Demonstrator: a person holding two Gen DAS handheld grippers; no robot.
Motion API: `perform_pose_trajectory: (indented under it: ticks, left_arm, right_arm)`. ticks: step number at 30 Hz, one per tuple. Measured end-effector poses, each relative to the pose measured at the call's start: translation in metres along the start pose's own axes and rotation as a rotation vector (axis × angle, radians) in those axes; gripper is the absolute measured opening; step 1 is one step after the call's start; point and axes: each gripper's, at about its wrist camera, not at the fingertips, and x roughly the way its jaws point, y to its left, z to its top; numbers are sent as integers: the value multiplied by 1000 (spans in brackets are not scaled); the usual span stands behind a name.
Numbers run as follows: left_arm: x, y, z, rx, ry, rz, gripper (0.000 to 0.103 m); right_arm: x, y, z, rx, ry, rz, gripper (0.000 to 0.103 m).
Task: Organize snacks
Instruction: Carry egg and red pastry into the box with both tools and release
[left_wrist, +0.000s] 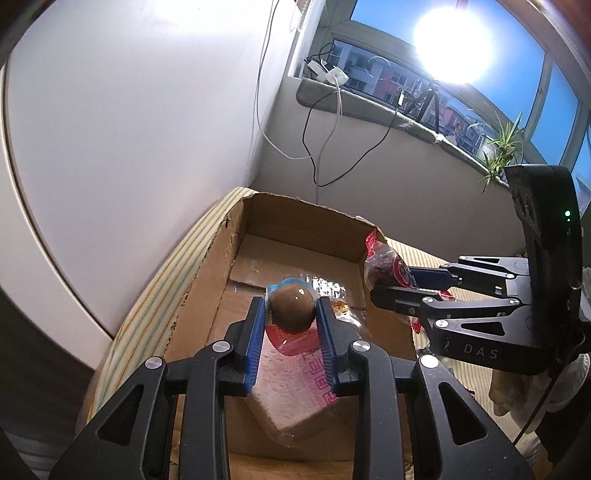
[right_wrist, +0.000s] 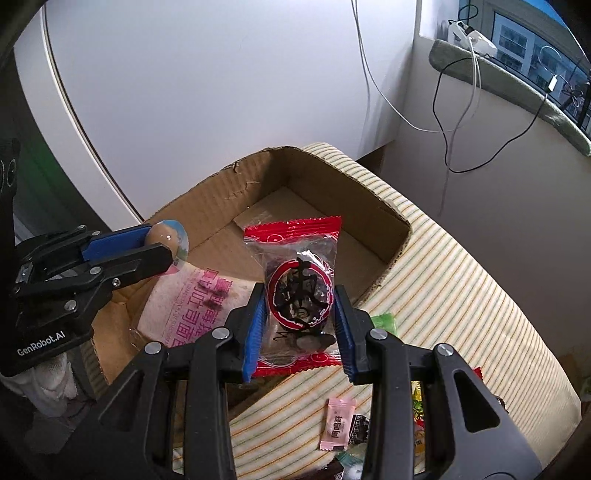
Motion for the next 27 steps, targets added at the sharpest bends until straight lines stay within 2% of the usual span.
perform_pose_trajectory:
  ticks: [3, 5, 7, 15, 27]
  left_arm:
    - [0, -1, 0, 5, -2, 5, 30]
    - [-2, -2, 0, 11, -7, 11, 36]
    - [-4, -3, 0, 13, -12, 16, 36]
    - [-14, -7, -1, 7, -32, 14, 36]
    - [-29, -47, -15, 41, -41, -51, 36]
  right_arm:
    - [-3, 2, 1, -8, -6, 4, 38]
    - [-6, 3, 0, -13, -15, -6, 47]
    - [-10, 3, -1, -12, -25, -8, 51]
    - [-25, -3, -8, -2, -46, -8, 51]
    - [-68, -33, -44, 38, -81, -46, 51]
